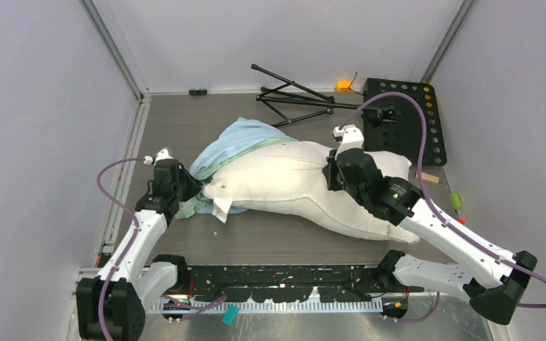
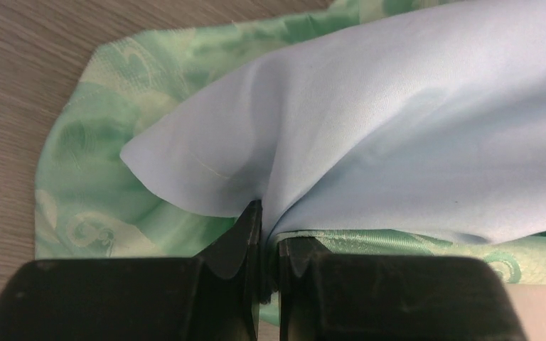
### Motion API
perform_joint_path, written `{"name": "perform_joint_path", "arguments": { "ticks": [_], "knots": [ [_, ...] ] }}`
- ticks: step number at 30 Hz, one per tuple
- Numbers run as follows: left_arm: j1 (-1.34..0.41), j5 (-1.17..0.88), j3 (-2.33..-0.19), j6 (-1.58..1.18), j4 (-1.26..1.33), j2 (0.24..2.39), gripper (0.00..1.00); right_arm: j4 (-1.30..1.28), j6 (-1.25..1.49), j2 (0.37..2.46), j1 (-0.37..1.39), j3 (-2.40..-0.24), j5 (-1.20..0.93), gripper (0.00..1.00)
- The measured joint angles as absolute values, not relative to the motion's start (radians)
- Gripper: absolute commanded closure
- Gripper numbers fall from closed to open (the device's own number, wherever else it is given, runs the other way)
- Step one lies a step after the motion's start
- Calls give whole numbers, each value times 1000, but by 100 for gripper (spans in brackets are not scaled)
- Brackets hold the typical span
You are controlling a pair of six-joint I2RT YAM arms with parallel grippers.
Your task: Remove the pillowcase from the pillow
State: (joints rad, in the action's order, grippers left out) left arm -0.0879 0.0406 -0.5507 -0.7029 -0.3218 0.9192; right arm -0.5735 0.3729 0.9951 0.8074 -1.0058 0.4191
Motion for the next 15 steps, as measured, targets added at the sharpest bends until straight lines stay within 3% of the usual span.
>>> {"name": "perform_joint_path", "arguments": {
  "ticks": [15],
  "knots": [
    [-10,46,-809,-700,-268,1205,100,-676,308,925,788,-1186,611,100]
  ]
}}
